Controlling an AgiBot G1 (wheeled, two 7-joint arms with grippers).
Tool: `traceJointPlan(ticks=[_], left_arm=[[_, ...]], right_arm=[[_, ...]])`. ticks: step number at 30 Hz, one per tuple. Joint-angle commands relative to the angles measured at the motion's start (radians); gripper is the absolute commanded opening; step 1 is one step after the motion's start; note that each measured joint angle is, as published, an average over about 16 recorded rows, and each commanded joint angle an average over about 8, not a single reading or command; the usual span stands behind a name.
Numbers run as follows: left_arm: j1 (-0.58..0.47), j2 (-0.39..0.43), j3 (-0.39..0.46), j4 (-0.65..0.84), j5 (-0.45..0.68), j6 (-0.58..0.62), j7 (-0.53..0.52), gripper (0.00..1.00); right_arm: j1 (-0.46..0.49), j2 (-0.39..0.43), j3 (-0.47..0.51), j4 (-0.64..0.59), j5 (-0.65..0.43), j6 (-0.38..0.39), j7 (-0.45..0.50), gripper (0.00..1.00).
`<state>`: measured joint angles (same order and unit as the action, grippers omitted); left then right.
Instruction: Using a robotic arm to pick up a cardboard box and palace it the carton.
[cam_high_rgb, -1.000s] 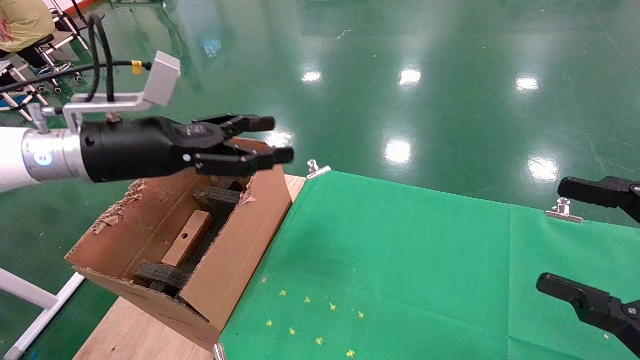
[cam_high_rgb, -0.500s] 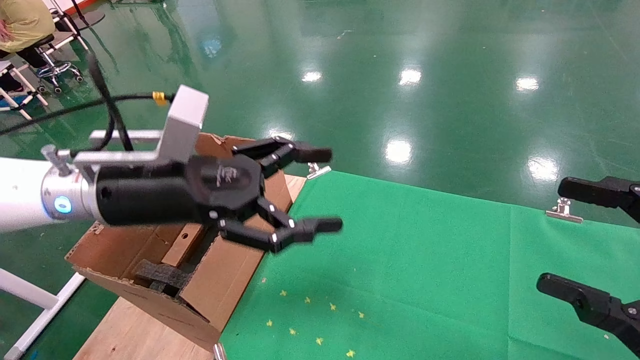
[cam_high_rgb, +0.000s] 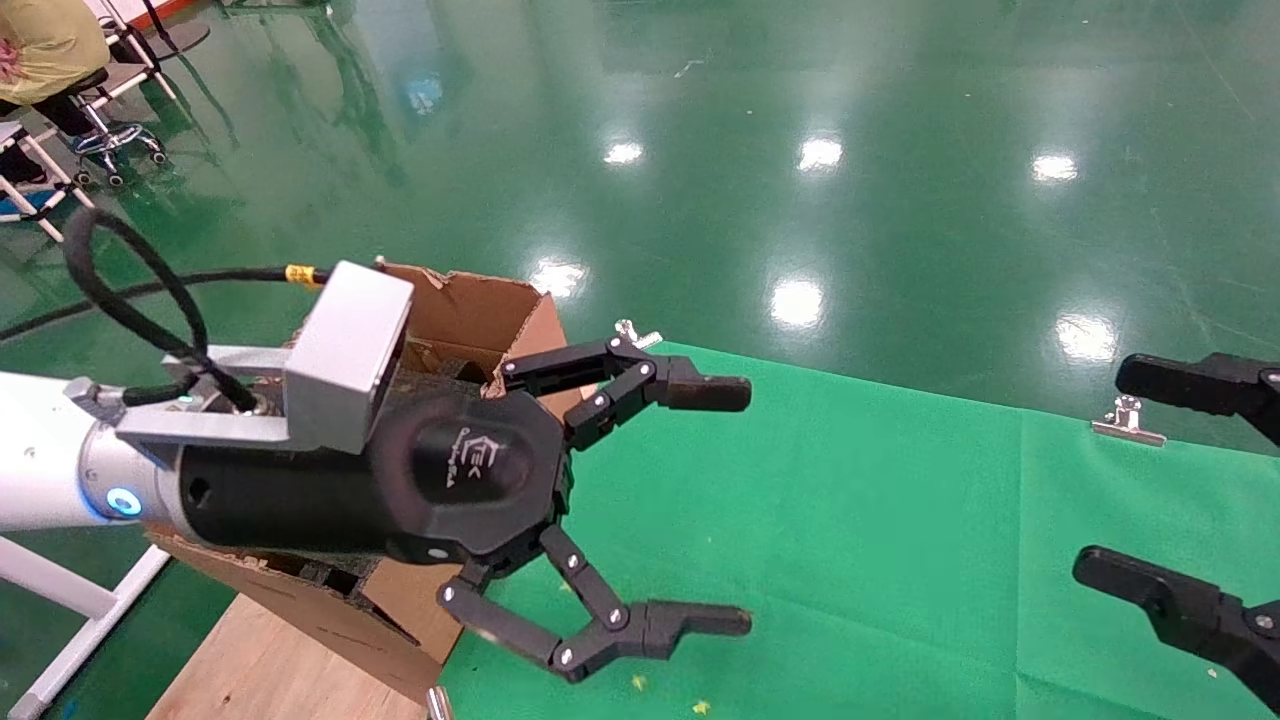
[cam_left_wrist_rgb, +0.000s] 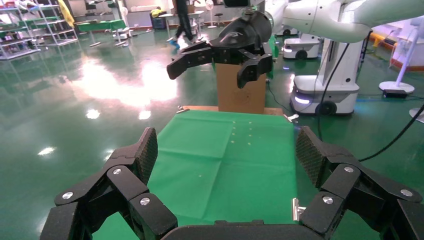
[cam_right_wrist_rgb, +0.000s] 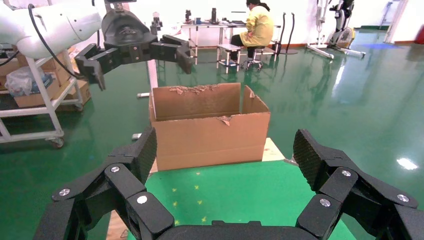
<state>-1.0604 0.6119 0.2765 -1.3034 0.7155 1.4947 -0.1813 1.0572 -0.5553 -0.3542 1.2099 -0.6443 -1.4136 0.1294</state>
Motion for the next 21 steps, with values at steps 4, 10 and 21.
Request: traceJointPlan(ticks=[4,10,21], left_arm=[[0.001,0.000,-0.001,0.000,-0.001,-0.001,0.000,1.00],[-0.006,0.000,0.001,0.009,0.006,-0.001,-0.004,1.00],[-0.012,0.000,0.002,0.018,0.013,-0.001,-0.007,1.00]], right_arm=[[0.000,0.000,0.000,0.000,0.000,0.000,0.000,1.00],[0.000,0.000,0.000,0.000,0.000,0.000,0.000,1.00],[0.000,0.000,0.000,0.000,0.000,0.000,0.000,1.00]])
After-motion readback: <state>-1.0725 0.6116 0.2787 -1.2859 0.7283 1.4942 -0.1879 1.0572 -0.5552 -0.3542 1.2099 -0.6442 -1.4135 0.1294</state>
